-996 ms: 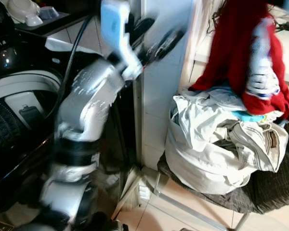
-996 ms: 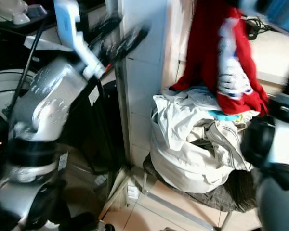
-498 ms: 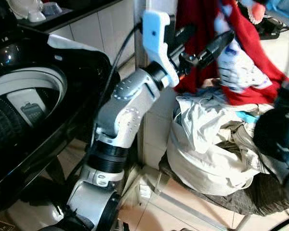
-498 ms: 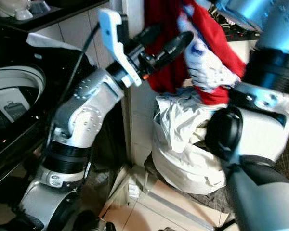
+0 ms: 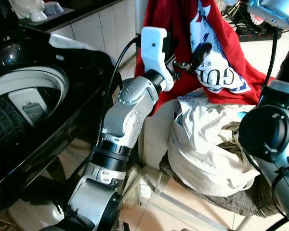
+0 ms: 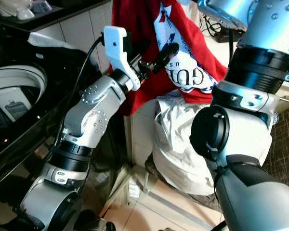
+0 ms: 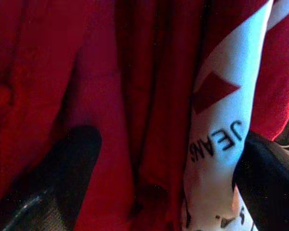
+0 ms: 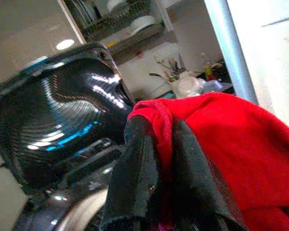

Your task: Clothes washing

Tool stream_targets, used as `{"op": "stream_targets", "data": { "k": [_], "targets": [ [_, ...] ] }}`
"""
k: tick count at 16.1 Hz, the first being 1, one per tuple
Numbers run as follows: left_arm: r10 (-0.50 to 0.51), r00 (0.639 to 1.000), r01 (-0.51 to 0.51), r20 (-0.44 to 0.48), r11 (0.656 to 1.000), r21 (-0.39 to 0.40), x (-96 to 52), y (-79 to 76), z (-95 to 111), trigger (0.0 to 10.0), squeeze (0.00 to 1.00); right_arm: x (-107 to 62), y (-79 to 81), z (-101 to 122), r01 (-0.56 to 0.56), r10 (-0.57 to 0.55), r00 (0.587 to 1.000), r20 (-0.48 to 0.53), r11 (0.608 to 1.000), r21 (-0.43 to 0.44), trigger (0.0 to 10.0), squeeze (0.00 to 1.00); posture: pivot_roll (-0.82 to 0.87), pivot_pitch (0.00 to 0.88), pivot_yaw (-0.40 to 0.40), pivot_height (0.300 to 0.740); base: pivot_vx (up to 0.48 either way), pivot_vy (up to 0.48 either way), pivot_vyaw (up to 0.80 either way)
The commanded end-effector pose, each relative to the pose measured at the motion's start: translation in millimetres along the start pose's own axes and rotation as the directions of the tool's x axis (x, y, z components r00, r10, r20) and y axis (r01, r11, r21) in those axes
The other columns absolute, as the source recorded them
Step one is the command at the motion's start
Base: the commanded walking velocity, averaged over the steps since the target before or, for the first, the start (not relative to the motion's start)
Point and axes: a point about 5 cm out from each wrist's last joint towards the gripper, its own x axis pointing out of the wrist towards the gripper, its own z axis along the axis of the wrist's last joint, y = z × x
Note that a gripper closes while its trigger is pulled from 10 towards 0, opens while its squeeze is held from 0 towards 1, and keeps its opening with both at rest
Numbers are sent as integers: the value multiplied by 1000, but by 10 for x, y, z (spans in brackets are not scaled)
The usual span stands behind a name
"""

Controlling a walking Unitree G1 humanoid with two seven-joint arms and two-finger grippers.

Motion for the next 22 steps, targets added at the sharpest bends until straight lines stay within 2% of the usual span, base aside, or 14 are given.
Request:
{"op": "stream_targets", "data": {
  "k": [1,2,3,10,22],
  "targets": [
    [-34,999,34,5,999,-24,83,-126,-4,8902,8,4,-6,-57,26,-26,1000,-15,1000,-14,0,0,-42,0,11,740,0,0,0],
    [-5,1000,5,-11,1000,-12,79,-87,-30,510,0,3,-1,-62,24,-24,1000,-15,1000,-10,0,0,-40,0,11,740,0,0,0],
    [39,999,-39,-31,999,-9,69,-18,-67,0,0,2,11,-68,18,-19,1000,-13,1000,-5,0,0,-40,0,13,740,0,0,0],
    [74,996,-75,-49,997,-19,40,87,-86,0,0,-32,-5,-49,36,-36,999,13,999,-8,0,0,-40,0,18,740,0,0,0],
    [75,996,-77,-43,996,-41,2,145,-73,0,0,-59,-21,-45,43,-43,999,12,999,-15,0,0,-42,0,20,740,0,0,0]
  ]
}}
